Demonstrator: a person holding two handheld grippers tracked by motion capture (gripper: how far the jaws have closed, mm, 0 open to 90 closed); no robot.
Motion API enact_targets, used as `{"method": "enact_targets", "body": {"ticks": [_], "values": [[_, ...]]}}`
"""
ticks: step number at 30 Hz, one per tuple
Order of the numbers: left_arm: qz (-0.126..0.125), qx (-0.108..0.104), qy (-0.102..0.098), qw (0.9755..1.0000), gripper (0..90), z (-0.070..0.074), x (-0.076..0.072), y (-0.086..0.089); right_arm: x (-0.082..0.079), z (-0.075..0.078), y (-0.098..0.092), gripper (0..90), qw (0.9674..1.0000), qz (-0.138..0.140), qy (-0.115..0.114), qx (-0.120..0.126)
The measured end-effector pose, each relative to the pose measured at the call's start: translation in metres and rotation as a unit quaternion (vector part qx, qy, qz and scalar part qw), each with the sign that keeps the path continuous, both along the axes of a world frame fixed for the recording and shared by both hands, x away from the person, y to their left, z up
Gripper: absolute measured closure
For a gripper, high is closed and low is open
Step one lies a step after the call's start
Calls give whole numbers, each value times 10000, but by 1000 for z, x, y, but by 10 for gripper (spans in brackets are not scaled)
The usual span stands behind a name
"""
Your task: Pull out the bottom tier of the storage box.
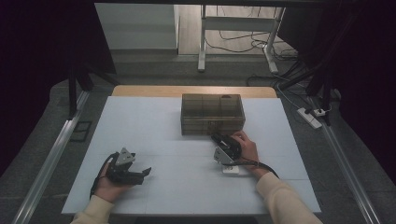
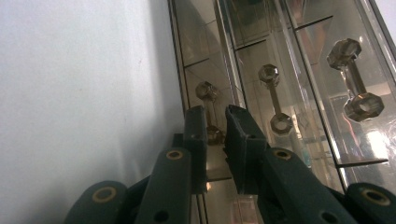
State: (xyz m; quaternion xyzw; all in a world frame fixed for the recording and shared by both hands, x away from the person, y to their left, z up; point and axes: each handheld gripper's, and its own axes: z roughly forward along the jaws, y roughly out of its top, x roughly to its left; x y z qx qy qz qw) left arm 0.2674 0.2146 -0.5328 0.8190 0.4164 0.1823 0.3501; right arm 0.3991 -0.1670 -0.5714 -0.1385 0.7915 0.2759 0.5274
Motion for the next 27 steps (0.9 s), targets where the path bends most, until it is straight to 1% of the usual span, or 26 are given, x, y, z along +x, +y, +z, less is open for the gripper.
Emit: {"method": "enact_targets", "body": {"ticks": [5, 8, 9, 10, 12, 13, 15, 17, 18, 20, 21, 22, 23, 25, 27], "values": [[8, -15, -5, 10000, 141, 0, 0, 0, 0, 0, 0, 775, 10000, 33, -48, -55], [6, -14, -10, 10000, 142, 0, 0, 0, 1, 1, -2, 777, 10000, 30, 67, 65], [6, -17, -7, 10000, 141, 0, 0, 0, 1, 1, -2, 783, 9999, 77, 85, 127], [7, -17, -6, 10000, 142, 0, 0, 0, 1, 2, -3, 787, 9999, 61, 90, 61], [5, -13, -2, 10000, 142, 0, 0, 0, -1, 2, -3, 794, 9999, 71, 77, 48], [4, -10, -1, 10000, 141, 0, 0, 0, 0, 1, -3, 794, 9998, 131, 88, 103], [2, -4, -3, 10000, 141, 0, 0, 0, -1, 2, -3, 792, 9999, 114, 90, 49], [4, -2, 0, 10000, 141, 0, 0, 0, -1, 2, -3, 787, 9999, 81, 72, 22], [2, -6, 1, 10000, 142, 0, 0, 0, 0, 1, -2, 783, 9999, 104, 63, 62], [-1, -4, 0, 10000, 141, 0, 0, 0, 0, 0, -1, 778, 9999, 106, -34, 5], [2, 1, -2, 10000, 141, 0, 0, 0, -1, 0, -1, 775, 9999, 63, -67, -68], [2, 5, -1, 10000, 141, 0, 0, 0, 0, -1, 0, 772, 9999, 62, -91, -70], [4, 10, -1, 10000, 141, 0, 0, 0, 1, -1, 0, 772, 9998, 118, -138, -79], [3, 6, -3, 10000, 141, -1, 0, 0, 0, -2, 0, 772, 9995, 102, -231, -176], [7, 8, 0, 10000, 141, 0, 0, 0, 0, -2, 0, 772, 9995, 121, -219, -183]]}}
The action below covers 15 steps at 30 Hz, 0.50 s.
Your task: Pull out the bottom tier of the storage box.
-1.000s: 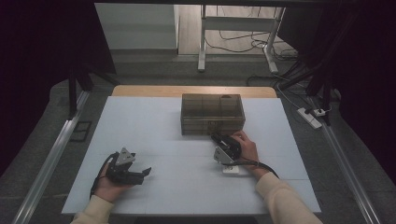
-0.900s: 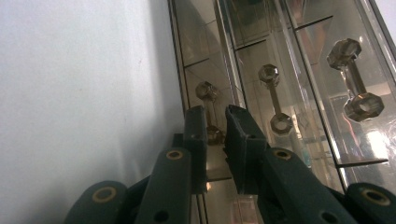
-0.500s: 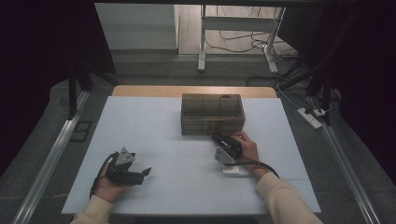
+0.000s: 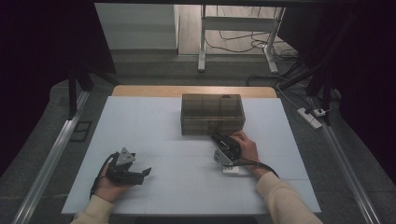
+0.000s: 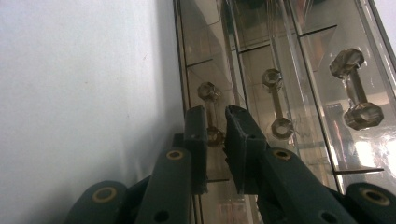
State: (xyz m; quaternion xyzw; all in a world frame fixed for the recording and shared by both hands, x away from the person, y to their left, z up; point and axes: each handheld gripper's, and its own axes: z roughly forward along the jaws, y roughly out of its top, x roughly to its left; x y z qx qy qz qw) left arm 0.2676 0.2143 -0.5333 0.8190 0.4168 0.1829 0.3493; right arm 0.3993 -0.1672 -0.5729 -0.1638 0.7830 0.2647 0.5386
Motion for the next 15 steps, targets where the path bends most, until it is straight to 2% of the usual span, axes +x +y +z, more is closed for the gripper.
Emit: {"method": "enact_targets", "body": {"ticks": [10, 12, 15], "values": [[9, -8, -2, 10000, 141, 0, 0, 1, 1, 0, -2, 776, 9999, 105, -38, -44], [8, -9, -3, 10000, 142, 0, 0, 1, 2, -1, -2, 777, 9998, 174, -48, 21], [10, -14, -4, 10000, 141, 0, 0, 1, 1, 0, -2, 777, 9999, 125, -37, -40]]}}
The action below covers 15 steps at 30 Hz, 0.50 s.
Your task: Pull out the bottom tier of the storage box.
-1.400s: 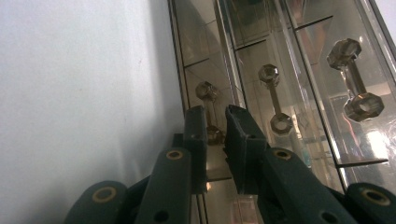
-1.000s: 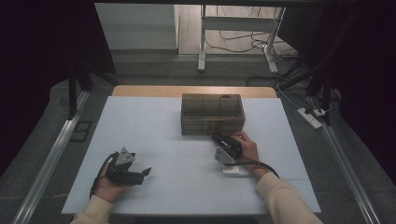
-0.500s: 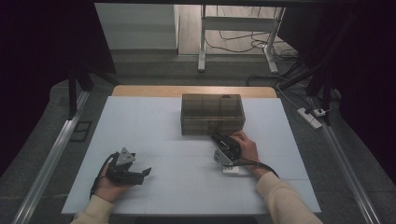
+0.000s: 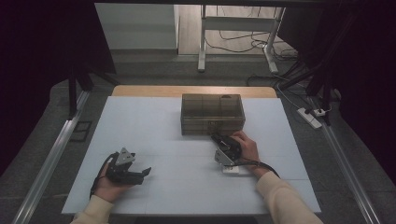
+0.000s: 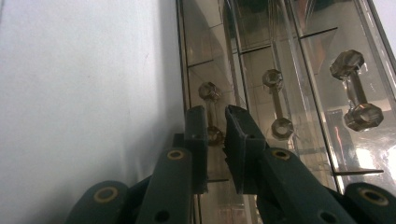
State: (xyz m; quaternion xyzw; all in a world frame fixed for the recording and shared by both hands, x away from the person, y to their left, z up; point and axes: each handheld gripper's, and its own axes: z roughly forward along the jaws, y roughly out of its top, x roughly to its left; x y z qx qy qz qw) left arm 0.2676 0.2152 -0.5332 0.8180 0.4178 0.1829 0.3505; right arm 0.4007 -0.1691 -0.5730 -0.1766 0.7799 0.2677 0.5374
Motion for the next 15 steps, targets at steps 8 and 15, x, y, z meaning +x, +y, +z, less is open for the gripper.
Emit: {"method": "enact_targets", "body": {"ticks": [8, 15], "values": [[-2, -2, -4, 10000, 141, 0, 0, 0, -1, 0, 0, 782, 10000, 69, -23, 53], [10, -5, -1, 10000, 141, 0, 0, 0, -5, 4, -2, 884, 9997, 120, 69, 209]]}}
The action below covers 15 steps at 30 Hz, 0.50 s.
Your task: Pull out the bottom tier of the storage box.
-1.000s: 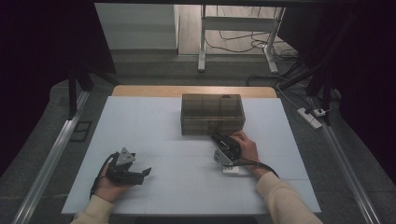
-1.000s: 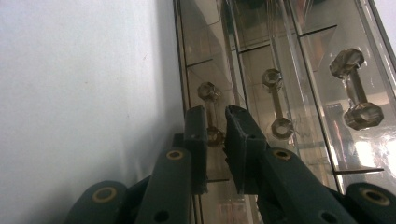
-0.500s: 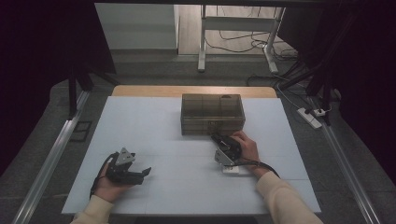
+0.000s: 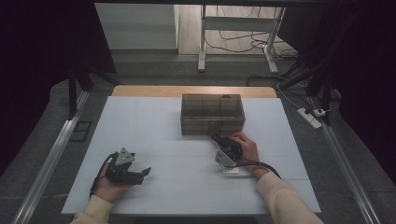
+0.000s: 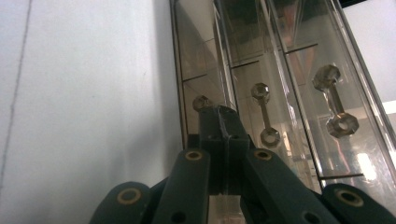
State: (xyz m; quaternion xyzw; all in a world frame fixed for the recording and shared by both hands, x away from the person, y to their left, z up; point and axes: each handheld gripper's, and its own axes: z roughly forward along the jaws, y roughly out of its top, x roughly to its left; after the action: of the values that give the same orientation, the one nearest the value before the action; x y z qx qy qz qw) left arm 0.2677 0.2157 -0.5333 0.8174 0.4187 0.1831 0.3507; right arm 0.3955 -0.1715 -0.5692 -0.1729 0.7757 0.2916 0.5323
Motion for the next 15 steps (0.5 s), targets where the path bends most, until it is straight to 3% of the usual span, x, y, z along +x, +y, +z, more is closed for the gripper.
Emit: {"method": "enact_targets", "body": {"ticks": [9, 15], "values": [[-6, 7, -10, 10000, 142, 0, 0, 0, 2, -3, 1, 770, 9999, -54, 3, -142], [0, 10, -5, 10000, 141, 0, 0, 0, 5, -4, -1, 768, 9995, -99, -105, -263]]}}
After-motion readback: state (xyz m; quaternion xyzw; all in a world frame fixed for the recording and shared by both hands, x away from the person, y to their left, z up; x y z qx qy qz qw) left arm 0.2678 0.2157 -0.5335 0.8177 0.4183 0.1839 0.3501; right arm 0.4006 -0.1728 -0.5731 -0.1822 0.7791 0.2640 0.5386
